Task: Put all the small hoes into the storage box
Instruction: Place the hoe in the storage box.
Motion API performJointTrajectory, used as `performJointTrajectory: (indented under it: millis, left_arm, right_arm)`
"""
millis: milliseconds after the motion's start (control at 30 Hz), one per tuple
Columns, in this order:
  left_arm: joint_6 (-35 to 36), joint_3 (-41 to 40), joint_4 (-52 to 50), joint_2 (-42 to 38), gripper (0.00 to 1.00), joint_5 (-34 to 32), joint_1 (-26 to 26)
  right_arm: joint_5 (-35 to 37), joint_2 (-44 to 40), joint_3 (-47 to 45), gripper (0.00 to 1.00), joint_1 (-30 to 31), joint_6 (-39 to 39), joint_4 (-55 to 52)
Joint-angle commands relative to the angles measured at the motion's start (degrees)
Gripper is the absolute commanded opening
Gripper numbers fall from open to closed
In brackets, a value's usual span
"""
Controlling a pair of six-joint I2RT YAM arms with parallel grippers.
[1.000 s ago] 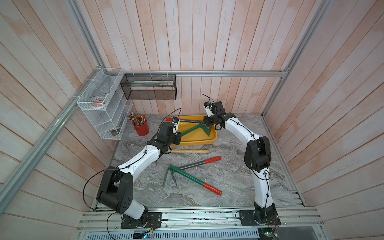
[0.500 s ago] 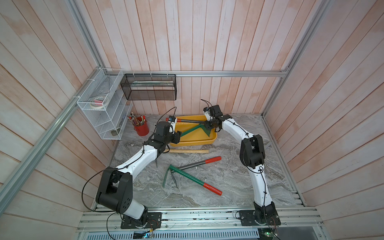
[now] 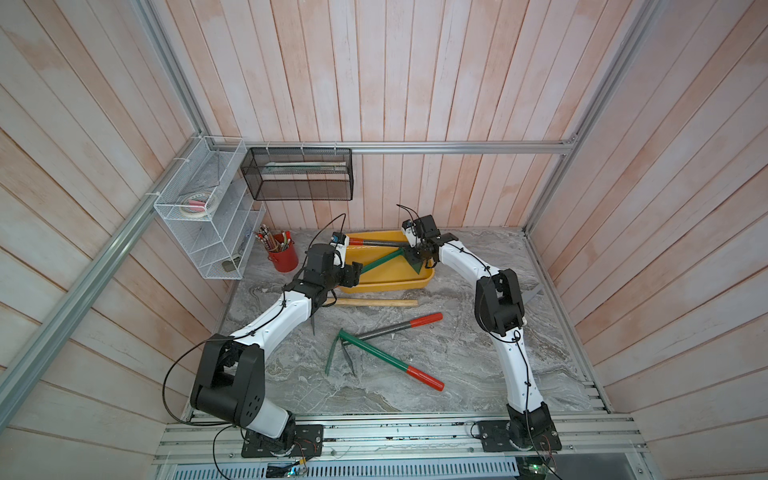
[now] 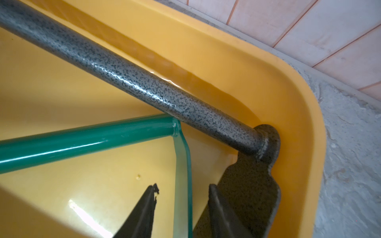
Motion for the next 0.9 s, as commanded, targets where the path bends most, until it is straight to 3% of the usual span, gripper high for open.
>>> performJointTrajectory:
  millis: [0, 333, 667, 867]
  left_arm:
    - [-0.58, -0.80, 1.27, -1.44, 0.71, 1.31, 0.47]
    - [-0.85, -1.21, 2.18, -0.71, 0.71, 2.18, 0.66]
    - [-1.29, -1.85, 3.42, -0.37, 0.71, 3.36, 1.01]
    - [-1.29, -2.36, 3.89, -0.81, 0.71, 3.79, 1.41]
  right_arm:
    - [0.30, 2.25, 1.27, 0.38, -0.07, -0.46, -1.24]
    - [-0.18, 1.37, 1.54, 0.00, -0.14, 2.94, -0.90]
    - [1.90, -3.38, -0.50, 0.00, -0.25, 12.81, 3.17]
    - [5.59, -4.05, -0.53, 0.00, -0.57, 14.66, 3.27]
